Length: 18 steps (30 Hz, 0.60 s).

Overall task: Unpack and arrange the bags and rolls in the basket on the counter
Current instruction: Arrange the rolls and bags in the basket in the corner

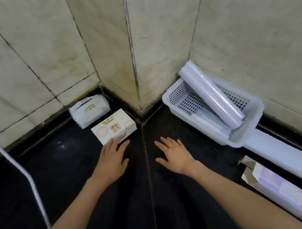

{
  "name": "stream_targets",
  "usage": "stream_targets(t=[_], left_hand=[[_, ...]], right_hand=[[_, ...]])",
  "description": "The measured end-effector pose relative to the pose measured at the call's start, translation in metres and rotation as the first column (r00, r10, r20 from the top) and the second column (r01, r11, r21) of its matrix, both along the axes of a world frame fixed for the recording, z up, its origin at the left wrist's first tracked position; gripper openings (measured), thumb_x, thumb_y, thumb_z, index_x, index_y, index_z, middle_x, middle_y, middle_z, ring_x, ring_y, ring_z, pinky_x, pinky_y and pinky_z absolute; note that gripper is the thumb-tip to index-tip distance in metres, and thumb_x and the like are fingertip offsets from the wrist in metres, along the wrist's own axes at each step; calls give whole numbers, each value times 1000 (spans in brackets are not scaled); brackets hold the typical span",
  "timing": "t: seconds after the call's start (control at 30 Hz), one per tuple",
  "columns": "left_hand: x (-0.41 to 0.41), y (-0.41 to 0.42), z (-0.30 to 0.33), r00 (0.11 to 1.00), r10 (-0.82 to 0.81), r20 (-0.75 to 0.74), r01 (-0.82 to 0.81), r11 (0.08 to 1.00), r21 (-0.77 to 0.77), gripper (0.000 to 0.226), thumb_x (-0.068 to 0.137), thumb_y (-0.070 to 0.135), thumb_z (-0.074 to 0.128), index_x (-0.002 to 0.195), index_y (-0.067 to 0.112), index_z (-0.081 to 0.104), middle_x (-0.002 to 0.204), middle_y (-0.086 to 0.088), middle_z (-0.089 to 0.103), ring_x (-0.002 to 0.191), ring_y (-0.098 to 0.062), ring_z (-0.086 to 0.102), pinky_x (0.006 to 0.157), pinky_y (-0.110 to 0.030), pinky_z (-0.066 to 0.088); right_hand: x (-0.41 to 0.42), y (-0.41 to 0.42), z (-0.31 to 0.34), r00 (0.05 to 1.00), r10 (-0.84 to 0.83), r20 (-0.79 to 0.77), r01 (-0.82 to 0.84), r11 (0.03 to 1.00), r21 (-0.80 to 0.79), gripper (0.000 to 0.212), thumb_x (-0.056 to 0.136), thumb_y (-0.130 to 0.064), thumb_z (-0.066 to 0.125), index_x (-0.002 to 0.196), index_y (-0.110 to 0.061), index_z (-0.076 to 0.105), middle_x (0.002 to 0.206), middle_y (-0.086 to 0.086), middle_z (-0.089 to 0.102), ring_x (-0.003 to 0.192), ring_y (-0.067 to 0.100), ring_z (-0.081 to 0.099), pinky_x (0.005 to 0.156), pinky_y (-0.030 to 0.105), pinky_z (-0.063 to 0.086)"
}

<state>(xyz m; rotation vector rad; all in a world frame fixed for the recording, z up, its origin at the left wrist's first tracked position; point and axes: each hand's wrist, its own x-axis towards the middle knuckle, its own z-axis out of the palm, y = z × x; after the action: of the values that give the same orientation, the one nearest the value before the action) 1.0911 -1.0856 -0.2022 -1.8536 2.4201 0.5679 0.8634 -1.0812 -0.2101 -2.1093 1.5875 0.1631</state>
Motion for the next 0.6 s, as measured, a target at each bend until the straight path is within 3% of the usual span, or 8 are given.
stream_targets(t=[0.23, 0.43, 0.6], left_hand=[[38, -78, -10, 989, 140, 41, -138, 989, -53, 86, 82, 45, 61, 147, 26, 9, 156, -18, 5, 143, -34, 6, 116, -50, 11], [40, -110, -15, 992, 97, 76, -98, 995, 11, 93, 72, 49, 69, 145, 30, 15, 137, -17, 37, 123, -34, 37, 103, -45, 34], [56, -132, 17, 996, 70, -52, -79, 977, -196, 90, 68, 40, 73, 142, 32, 23, 131, -19, 42, 118, -37, 38, 97, -45, 34]], right_hand=[[30, -26, -46, 985, 25, -172, 1, 989, 146, 92, 80, -64, 50, 146, -36, -8, 156, 0, -23, 142, 28, -22, 111, 62, -5], [28, -31, -54, 984, 7, -180, 29, 980, 198, 98, 74, -67, 55, 144, -41, -9, 154, -4, -26, 141, 26, -24, 110, 65, -3], [29, -31, -55, 985, -21, -169, 55, 979, 197, 99, 73, -68, 55, 143, -43, -10, 154, -6, -27, 141, 24, -25, 111, 63, -6]])
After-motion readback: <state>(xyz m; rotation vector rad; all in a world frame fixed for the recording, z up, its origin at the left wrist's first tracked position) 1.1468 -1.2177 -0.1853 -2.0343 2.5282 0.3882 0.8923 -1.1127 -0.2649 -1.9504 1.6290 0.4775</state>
